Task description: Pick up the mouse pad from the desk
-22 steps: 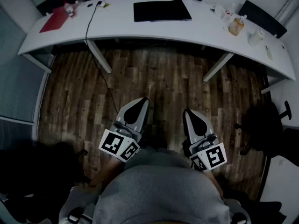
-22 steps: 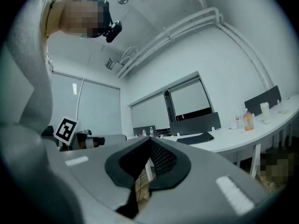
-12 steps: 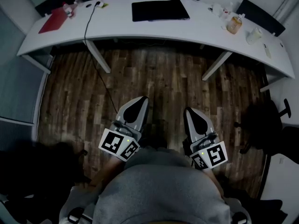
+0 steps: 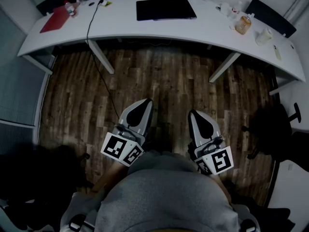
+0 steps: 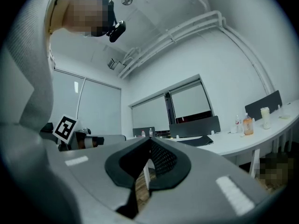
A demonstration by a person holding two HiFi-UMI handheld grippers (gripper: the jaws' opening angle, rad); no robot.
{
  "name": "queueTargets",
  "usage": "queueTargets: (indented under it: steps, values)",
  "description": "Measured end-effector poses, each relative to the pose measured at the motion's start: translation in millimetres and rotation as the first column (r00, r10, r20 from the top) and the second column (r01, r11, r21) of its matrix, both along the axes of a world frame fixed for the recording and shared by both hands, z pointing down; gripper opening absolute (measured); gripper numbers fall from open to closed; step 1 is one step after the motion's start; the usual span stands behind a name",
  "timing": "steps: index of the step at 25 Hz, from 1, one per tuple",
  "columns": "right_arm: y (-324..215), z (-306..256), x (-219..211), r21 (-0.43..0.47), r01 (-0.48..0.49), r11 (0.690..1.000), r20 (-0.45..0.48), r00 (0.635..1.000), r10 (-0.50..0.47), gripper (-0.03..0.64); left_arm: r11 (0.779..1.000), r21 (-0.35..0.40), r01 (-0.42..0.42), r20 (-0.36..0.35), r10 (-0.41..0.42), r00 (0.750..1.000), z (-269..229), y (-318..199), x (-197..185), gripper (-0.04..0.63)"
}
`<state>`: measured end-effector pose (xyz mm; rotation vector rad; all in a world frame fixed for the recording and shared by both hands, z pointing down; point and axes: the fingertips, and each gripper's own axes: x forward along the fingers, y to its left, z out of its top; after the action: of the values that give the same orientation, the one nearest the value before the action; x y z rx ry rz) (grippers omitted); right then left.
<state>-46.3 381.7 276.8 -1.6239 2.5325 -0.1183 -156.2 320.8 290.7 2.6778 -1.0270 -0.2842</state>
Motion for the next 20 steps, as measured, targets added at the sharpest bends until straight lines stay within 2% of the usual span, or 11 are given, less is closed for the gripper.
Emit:
queueTargets:
  steps: [13, 20]
  values:
    - [-6, 9, 46, -0.005, -0.003, 1.0, 0.025, 1.0, 0.003, 0.003, 1.0, 0.017, -0.005, -0.016, 0.006, 1.0, -2, -6, 48, -0.002]
    - [-10, 18, 54, -0.019, 0.016, 1.0, 0.061, 0.998, -0.015, 0.003, 0.999, 0.003, 0.043, 0.003, -0.043, 0.999, 8, -10, 46, -0.002]
